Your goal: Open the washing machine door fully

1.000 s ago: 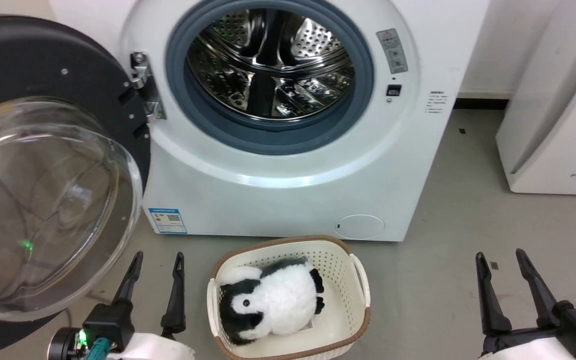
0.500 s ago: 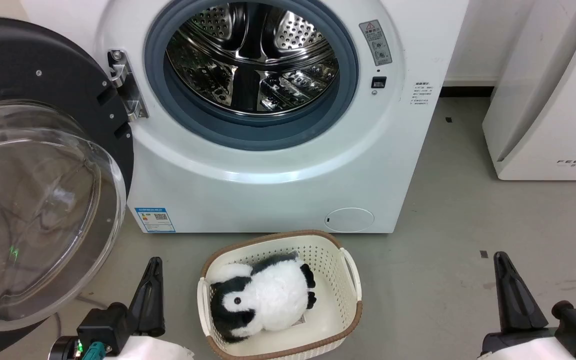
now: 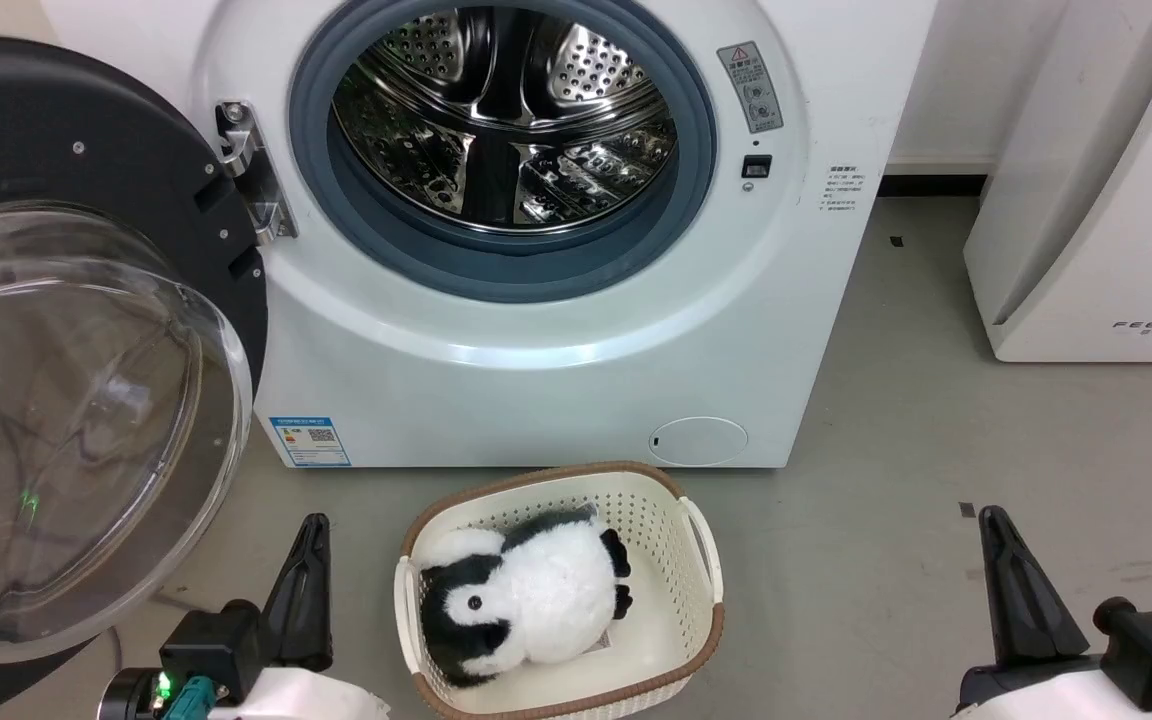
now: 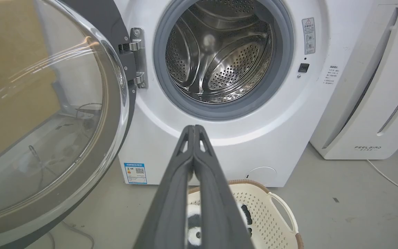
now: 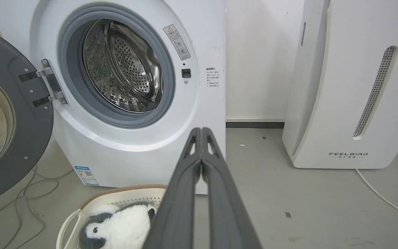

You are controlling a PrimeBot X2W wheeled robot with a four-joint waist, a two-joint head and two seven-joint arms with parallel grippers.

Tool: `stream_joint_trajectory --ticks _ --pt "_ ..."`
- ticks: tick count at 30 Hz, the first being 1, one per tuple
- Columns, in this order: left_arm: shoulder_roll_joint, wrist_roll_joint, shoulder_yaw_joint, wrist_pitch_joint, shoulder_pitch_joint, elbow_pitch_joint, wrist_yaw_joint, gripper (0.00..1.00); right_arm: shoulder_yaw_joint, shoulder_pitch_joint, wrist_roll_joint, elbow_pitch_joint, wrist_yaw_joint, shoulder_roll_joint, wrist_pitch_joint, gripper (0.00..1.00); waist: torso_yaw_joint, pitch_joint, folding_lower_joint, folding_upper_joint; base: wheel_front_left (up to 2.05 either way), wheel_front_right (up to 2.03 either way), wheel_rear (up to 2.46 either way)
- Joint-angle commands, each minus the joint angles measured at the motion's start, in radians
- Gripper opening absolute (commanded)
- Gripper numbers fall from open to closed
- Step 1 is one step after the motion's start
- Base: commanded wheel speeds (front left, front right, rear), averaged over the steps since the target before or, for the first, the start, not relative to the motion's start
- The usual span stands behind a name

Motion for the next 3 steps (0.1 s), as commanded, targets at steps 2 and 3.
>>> stream_joint_trajectory --ticks 2,3 --pt "0.000 0.007 -0.001 0.006 -0.004 -0.007 0.008 0.00 0.003 -0.008 -0.013 -0.007 0.000 0.001 0.007 0.00 0.000 0.000 0.0000 0.0000 0.00 0.00 0.00" --pt "0.000 0.008 -0.001 0.008 -0.004 -0.008 0.008 0.00 0.004 -0.008 -0.014 -0.007 0.000 0.001 0.009 0.00 0.000 -0.001 0.0000 0.0000 0.00 0.00 0.00"
